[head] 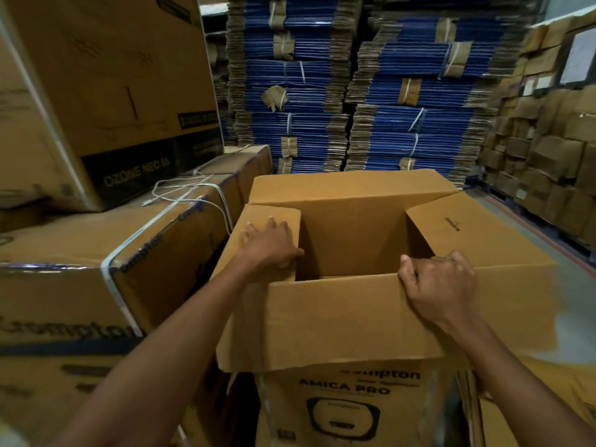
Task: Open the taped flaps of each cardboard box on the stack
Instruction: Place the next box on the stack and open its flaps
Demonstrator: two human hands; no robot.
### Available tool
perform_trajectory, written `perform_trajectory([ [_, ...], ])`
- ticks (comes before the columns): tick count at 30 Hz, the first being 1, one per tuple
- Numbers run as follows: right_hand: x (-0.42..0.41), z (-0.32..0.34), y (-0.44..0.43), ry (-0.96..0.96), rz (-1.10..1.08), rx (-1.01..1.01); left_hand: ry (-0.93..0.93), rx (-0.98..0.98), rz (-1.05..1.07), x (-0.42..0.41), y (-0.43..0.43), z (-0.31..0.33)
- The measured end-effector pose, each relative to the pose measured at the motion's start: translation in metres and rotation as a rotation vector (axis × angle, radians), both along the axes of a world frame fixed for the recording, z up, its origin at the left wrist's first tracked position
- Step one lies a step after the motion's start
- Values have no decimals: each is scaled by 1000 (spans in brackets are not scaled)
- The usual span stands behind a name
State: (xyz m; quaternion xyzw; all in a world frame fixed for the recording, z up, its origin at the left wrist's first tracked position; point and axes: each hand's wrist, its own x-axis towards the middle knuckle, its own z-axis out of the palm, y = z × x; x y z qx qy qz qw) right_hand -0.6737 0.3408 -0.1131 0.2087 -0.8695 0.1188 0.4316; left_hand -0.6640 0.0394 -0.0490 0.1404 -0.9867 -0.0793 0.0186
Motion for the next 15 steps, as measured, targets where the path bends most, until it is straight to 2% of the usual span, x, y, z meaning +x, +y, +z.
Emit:
perform_trajectory([
  [3,4,0,0,-2,-16,-11,157,97,41,18,-19,12],
  [5,6,0,-1,-9,-28,-5,175,154,68,34,-29,20],
  [10,16,-3,-8,-28,-69,12,-148,-51,112,63,2,-5],
  [13,29,-8,-2,-20,-62,28,-202,-43,164,61,14,-15],
  [15,36,-13,2,-29,-72,37,-161,0,162,64,17,-14],
])
